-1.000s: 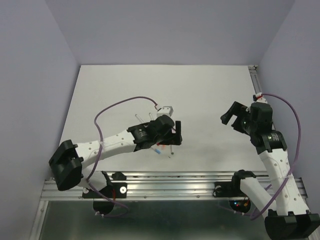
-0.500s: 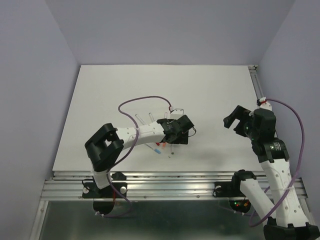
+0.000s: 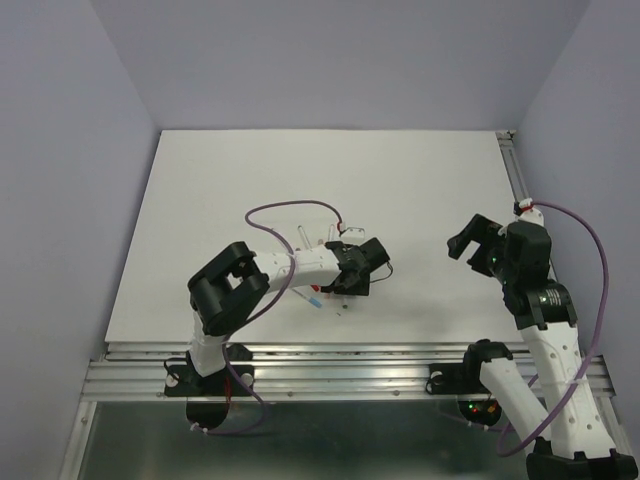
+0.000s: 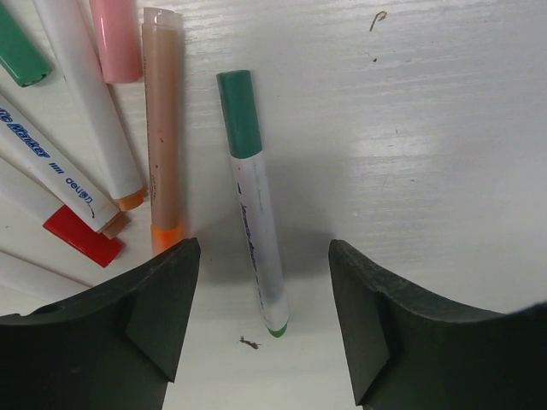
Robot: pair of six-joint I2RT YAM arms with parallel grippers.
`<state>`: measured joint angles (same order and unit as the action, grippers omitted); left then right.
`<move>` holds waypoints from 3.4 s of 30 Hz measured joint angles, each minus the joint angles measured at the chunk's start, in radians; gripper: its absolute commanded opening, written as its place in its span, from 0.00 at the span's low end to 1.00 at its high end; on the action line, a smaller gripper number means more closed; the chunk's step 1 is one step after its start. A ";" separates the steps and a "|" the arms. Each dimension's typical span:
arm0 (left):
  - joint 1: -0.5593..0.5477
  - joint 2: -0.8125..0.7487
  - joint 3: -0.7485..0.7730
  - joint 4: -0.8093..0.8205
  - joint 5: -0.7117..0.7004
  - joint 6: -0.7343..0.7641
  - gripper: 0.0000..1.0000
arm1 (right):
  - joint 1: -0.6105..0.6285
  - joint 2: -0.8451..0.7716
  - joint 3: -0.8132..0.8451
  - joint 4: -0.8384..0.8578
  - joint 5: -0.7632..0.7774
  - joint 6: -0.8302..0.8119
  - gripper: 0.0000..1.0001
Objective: Open the pen caps
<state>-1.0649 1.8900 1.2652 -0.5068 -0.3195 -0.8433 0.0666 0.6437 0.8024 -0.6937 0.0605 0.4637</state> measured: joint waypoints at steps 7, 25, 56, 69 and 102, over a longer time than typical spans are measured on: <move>0.000 0.011 0.000 0.002 0.001 0.000 0.68 | 0.000 -0.003 0.000 0.005 0.004 0.000 1.00; 0.000 0.043 0.029 0.030 -0.004 0.024 0.21 | 0.000 -0.010 -0.001 0.006 0.011 0.002 1.00; -0.096 -0.649 -0.522 0.672 0.186 0.183 0.00 | 0.000 -0.069 -0.097 0.242 -0.714 0.084 1.00; -0.096 -0.728 -0.536 0.780 0.212 0.147 0.00 | 0.000 -0.040 -0.099 0.457 -0.844 0.180 0.99; -0.072 -0.577 -0.361 0.783 0.166 0.220 0.00 | 0.183 0.258 -0.099 0.695 -0.797 0.179 0.51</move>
<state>-1.1374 1.3128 0.9043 0.2760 -0.1535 -0.6231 0.2501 0.9016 0.7036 0.0017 -0.7364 0.6430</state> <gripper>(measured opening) 0.226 0.554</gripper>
